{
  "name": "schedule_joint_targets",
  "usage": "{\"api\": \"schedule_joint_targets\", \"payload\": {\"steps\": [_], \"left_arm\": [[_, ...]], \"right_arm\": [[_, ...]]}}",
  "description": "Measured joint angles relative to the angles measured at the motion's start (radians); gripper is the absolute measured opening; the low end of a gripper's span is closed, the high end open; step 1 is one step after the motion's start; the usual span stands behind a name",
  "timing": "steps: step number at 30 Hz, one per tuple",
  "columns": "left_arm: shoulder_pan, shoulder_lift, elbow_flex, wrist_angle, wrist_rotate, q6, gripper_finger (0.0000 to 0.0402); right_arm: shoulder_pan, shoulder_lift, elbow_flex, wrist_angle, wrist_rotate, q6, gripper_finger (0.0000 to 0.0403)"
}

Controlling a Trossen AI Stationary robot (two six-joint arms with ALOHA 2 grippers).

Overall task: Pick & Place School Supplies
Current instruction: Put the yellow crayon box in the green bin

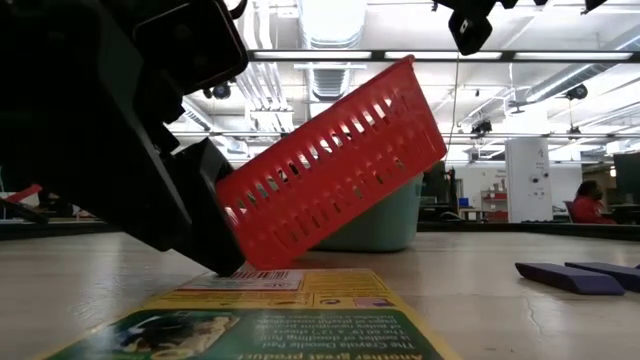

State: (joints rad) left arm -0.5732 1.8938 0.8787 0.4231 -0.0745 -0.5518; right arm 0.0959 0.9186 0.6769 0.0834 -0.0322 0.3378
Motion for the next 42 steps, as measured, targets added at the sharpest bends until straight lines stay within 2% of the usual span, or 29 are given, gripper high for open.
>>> {"api": "schedule_joint_targets", "payload": {"steps": [7, 12, 24, 28, 32, 37, 42], "left_arm": [[0.0, -0.01, 0.0, -0.024, 0.066, -0.002, 0.0206], [0.0, -0.054, -0.001, -0.118, 0.118, -0.02, 0.0206], [0.001, -0.231, -0.098, -0.273, 0.091, -0.083, 0.0206], [0.001, -0.293, -0.151, -0.246, 0.061, -0.148, 0.0206], [-0.001, -0.317, -0.164, -0.189, 0.032, -0.131, 0.0206], [-0.002, -0.283, -0.159, -0.14, 0.03, -0.044, 0.0206], [-0.002, -0.222, -0.158, -0.033, 0.03, -0.04, 0.0206]], "right_arm": [[0.0, 0.0, 0.0, 0.0, 0.0, 0.0, 0.0125], [0.0, 0.0, 0.0, 0.0, 0.0, 0.0, 0.0125], [0.0, 0.0, 0.0, 0.0, 0.0, 0.0, 0.0125], [0.0, 0.0, 0.0, -0.001, 0.0, 0.0, 0.0125], [0.0, 0.0, 0.0, -0.002, 0.0, 0.0, 0.0125], [0.0, 0.0, 0.0, -0.001, 0.0, 0.0, 0.0125], [0.0, 0.0, 0.0, -0.001, 0.0, 0.0, 0.0125]]}}
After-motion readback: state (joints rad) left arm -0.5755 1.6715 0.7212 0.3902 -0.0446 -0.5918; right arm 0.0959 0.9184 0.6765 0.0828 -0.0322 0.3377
